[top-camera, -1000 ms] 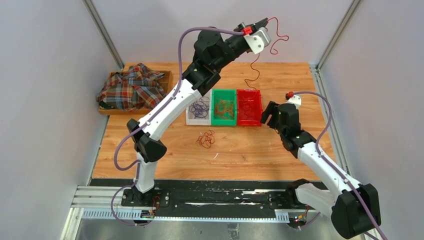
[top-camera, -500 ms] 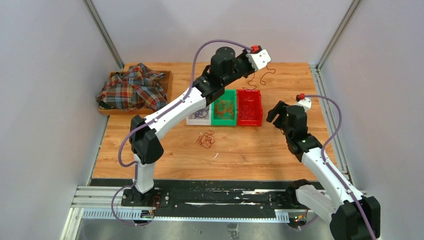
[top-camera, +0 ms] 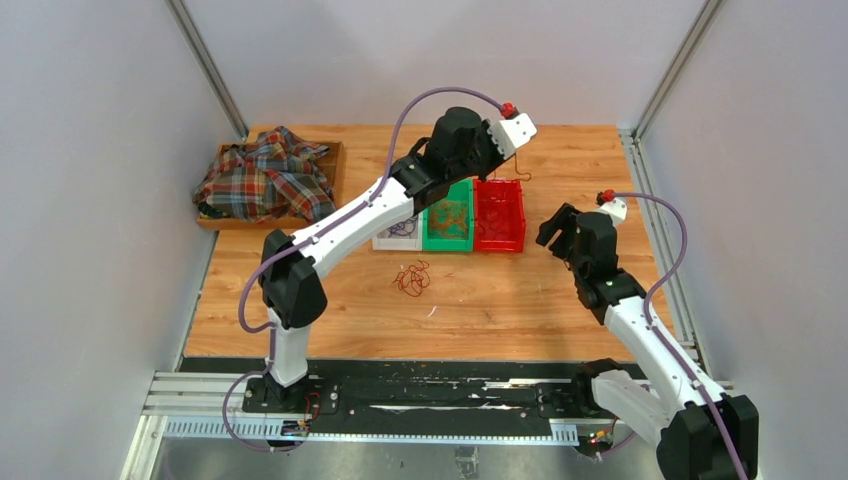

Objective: Untangle the cables

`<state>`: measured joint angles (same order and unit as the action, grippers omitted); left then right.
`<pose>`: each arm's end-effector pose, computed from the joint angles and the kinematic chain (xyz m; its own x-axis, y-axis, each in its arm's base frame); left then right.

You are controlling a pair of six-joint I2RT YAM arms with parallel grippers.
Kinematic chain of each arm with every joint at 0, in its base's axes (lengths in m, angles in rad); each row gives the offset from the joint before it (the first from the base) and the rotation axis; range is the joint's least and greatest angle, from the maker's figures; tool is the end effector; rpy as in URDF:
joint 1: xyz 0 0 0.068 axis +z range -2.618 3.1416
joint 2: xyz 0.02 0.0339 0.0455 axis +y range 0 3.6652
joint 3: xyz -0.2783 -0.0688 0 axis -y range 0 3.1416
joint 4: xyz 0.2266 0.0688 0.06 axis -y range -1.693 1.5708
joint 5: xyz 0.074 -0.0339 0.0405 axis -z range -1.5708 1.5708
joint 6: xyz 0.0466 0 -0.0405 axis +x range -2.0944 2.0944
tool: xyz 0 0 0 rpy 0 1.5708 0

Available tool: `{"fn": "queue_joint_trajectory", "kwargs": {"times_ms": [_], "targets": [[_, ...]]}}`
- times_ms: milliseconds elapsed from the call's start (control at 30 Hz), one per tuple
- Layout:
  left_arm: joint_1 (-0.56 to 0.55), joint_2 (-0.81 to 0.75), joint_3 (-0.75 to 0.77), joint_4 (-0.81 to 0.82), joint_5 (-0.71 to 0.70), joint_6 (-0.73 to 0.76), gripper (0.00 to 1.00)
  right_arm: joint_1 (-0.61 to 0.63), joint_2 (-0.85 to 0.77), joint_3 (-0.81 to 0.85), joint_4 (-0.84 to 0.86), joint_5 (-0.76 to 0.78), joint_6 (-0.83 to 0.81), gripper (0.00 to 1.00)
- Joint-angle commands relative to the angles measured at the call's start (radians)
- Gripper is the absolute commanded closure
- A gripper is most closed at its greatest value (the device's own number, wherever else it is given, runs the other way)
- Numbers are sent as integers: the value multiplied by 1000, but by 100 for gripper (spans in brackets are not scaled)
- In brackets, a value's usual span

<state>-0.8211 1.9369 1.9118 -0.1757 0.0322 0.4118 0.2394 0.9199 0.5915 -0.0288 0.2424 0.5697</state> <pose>0.3163 -0.3419 0.4036 0.1768 0.3971 -0.9006 0.7445 0.5445 0.3863 0.1940 0.0358 0.2769 -0.2924 0.4676 -0.8342 0.1733 0.8838 0.4347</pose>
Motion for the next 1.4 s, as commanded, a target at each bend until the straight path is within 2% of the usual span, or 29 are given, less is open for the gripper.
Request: {"fn": "queue_joint_trajectory", "kwargs": {"times_ms": [0,133,267,600,867,1133,1167,1267,1367], "targets": [[-16,9,16,-138,6,-56,100,-21,-7,-13,-7,-6,20,31],[-25,64,49,-222,23,-79,100,-26,-16,-13,-11,-4,16,31],[-31,116,65,-227,15,-57,100,-32,-21,-11,-14,-2,9,31],[-35,224,44,-107,-13,125,100,-52,-12,-15,-6,-12,7,31],[-35,317,73,-71,-17,158,100,-64,-1,-16,1,-29,7,32],[-34,469,253,-256,-43,172,100,-72,-20,-26,-6,-33,6,33],[-33,474,267,-273,-24,168,99,-72,-22,-24,-8,-35,6,33],[-29,458,288,-341,56,158,76,-72,-27,-19,-13,-45,4,33],[-29,412,285,-374,86,174,61,-72,-29,-12,-15,-56,1,34]]}}
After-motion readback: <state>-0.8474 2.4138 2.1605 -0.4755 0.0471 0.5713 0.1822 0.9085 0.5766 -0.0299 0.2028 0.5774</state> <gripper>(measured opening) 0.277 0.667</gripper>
